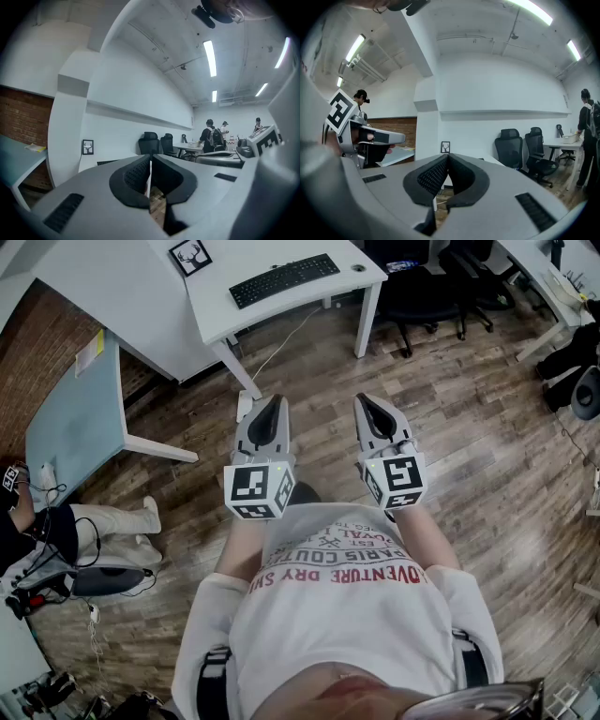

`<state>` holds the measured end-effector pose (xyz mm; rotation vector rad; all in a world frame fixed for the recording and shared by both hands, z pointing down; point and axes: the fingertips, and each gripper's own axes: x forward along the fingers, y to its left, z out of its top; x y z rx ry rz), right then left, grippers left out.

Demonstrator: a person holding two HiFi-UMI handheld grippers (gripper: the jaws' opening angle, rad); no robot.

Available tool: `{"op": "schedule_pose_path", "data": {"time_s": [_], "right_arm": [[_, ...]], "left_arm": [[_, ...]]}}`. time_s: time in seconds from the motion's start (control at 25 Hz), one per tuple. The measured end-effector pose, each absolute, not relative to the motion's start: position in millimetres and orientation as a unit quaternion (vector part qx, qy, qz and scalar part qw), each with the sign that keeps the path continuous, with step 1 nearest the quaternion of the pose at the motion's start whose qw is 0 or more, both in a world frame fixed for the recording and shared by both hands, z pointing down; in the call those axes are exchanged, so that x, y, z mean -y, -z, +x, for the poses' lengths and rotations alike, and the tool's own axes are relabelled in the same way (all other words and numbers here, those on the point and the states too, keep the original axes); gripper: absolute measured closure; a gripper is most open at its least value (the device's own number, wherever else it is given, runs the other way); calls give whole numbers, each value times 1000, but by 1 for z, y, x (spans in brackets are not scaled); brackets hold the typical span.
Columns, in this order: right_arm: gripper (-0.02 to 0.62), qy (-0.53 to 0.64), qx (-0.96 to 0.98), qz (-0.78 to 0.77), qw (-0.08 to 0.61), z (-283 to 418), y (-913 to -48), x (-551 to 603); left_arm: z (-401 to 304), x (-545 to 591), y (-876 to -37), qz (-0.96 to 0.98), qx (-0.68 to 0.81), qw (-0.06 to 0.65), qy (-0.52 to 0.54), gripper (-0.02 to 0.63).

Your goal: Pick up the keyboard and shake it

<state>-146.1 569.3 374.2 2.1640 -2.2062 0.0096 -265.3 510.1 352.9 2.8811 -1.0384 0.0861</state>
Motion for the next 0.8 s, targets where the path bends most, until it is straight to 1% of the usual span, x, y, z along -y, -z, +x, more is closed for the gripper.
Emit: {"op": "schedule_pose_path", "data": {"time_s": [0.4, 0.6, 0.8], "right_arm": [[569, -12, 707, 706, 20, -132, -380, -573], [569, -32, 700, 713, -8, -119, -383, -568], [569, -47, 692, 720, -11, -102, -393, -555]], "left_arm": [[-249, -510, -358, 942, 332, 45, -31, 572], [-240, -501, -360, 942, 330, 46, -35, 572], [-224, -481, -367, 945, 319, 49, -44, 572]]}}
